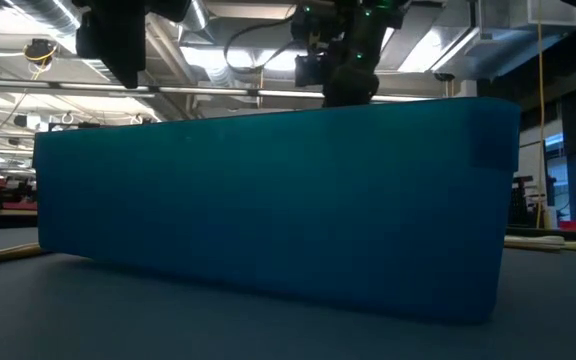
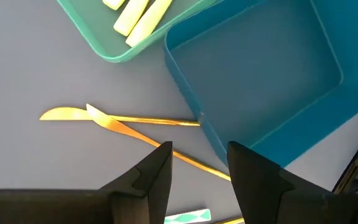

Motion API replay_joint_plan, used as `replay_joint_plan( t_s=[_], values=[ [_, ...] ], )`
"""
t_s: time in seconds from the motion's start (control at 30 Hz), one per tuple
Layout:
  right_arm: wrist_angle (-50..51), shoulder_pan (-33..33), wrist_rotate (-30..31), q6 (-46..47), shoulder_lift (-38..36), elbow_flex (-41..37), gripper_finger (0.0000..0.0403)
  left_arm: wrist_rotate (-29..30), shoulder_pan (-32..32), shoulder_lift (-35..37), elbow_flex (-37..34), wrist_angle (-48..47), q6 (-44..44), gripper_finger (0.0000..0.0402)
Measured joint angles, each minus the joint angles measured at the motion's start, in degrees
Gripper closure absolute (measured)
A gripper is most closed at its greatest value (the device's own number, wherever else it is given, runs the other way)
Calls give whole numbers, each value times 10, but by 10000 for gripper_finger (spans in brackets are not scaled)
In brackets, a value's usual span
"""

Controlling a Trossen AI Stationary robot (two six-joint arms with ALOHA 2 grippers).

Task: Sort silverware by color (type)
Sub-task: Put the yellow knife into the green bin

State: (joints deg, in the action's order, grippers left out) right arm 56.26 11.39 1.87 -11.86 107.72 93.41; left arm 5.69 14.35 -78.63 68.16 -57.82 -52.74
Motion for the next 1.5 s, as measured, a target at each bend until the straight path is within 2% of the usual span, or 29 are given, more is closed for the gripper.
replay_joint_plan(
  t_s=[0.13, 0.3, 0.53, 0.73, 1.07, 1.5],
  values=[
    [-16, -11, -4, 26, 5, 0, 372, 0, 10, 0, 0, 0, -36, 254],
    [-41, -14, -41, 31, 25, -7, 372, 0, 35, 0, 0, -1, -79, 254],
    [-40, -14, -45, 45, 71, -7, 372, 1, 75, 0, 0, 0, -129, 254],
    [-39, -14, -45, 46, 108, -7, 372, 29, 101, 0, 0, 0, -133, 254],
    [-41, -14, -44, 45, 149, -7, 372, 30, 110, 0, 0, 0, -161, 254],
    [-72, -13, -44, 45, 159, -6, 372, 30, 110, 0, 0, 0, -161, 254]
  ],
)
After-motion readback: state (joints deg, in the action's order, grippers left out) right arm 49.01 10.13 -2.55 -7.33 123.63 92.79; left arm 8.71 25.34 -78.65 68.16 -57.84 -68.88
